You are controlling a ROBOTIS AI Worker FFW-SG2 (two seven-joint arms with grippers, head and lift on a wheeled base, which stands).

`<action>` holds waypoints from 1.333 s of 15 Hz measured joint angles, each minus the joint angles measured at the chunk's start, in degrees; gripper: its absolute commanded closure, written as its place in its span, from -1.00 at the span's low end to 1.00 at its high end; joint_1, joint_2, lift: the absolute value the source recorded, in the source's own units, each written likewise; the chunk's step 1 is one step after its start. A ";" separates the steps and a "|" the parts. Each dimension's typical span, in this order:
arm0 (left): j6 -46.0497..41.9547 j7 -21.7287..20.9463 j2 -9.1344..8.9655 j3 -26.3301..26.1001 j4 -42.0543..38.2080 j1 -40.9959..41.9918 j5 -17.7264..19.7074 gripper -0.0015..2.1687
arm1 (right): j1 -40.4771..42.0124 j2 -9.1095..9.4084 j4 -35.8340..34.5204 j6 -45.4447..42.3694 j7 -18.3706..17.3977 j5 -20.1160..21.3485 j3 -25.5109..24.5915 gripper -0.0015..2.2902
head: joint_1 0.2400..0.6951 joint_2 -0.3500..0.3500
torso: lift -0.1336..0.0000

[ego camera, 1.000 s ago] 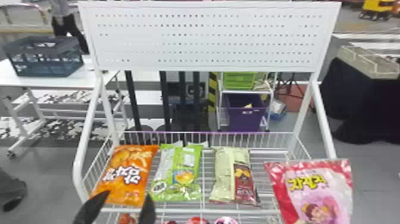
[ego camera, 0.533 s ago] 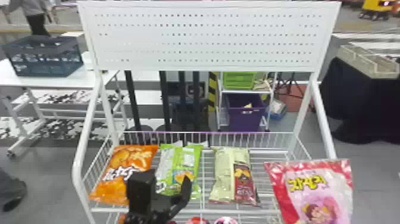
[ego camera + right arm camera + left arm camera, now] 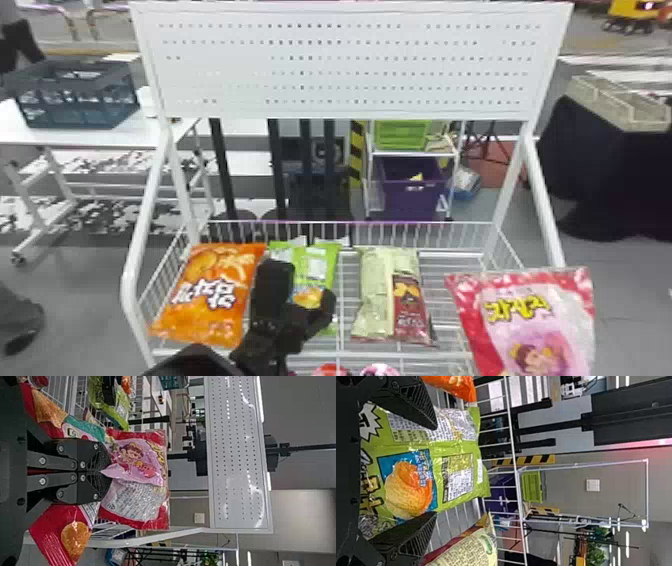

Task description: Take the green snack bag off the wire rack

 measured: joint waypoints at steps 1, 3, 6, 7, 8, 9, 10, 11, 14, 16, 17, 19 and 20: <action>0.00 -0.22 -0.07 -0.03 0.61 -0.24 0.32 -0.85 | 0.00 -0.02 0.01 0.01 0.00 0.00 -0.06 0.95 | 0.14 0.00 | 1.00; 0.18 -0.27 -0.05 -0.04 1.07 -0.42 0.61 -0.66 | -0.20 -0.08 0.10 0.01 0.00 -0.04 -0.08 0.95 | 0.14 0.00 | 1.00; 1.50 -0.28 0.15 0.03 1.00 -0.36 1.05 0.61 | -0.63 -0.17 0.30 0.07 0.00 -0.13 0.06 0.95 | 0.14 0.00 | 1.00; 1.86 0.23 0.20 0.11 0.78 -0.16 1.15 0.85 | -0.73 -0.18 0.37 0.12 0.00 -0.23 0.07 0.95 | 0.14 0.00 | 1.00; 2.07 0.92 0.22 0.27 0.45 0.17 1.28 0.85 | -0.82 -0.18 0.45 0.14 0.00 -0.32 0.07 0.95 | 0.14 0.00 | 1.00; 2.18 1.12 0.32 0.44 -0.11 0.56 1.31 0.85 | -0.89 -0.19 0.51 0.16 0.00 -0.39 0.07 0.95 | 0.14 0.00 | 1.00; 2.20 1.14 0.44 0.67 -0.82 1.00 1.26 0.85 | -0.96 -0.22 0.60 0.18 0.00 -0.45 0.07 0.95 | 0.14 0.00 | 1.00; 2.18 1.13 0.54 0.92 -1.31 1.39 1.23 0.85 | -1.04 -0.24 0.68 0.18 -0.02 -0.53 0.07 0.95 | 0.14 0.00 | 1.00; 2.12 1.27 0.83 1.69 -3.77 2.81 1.15 0.85 | -1.19 -0.34 0.78 0.12 -0.07 -0.68 0.07 0.91 | 0.14 0.00 | 1.00; 2.12 1.34 1.41 3.33 -7.43 5.06 1.12 0.85 | -1.22 -0.35 0.79 0.03 -0.16 -0.74 0.07 0.91 | 0.14 0.00 | 1.00; 2.12 1.34 1.80 4.33 -10.14 6.62 1.04 0.85 | -1.23 -0.34 0.82 0.01 -0.18 -0.75 0.07 0.91 | 0.14 0.00 | 1.00; 2.11 1.33 2.86 6.54 -16.23 10.38 0.64 0.85 | -1.28 -0.28 0.84 0.01 -0.12 -0.71 0.08 0.91 | 0.14 0.00 | 1.00; 2.06 1.33 3.56 7.86 -19.89 12.81 0.39 0.85 | -1.35 -0.27 0.87 0.01 -0.09 -0.70 0.12 0.91 | 0.14 0.00 | 1.00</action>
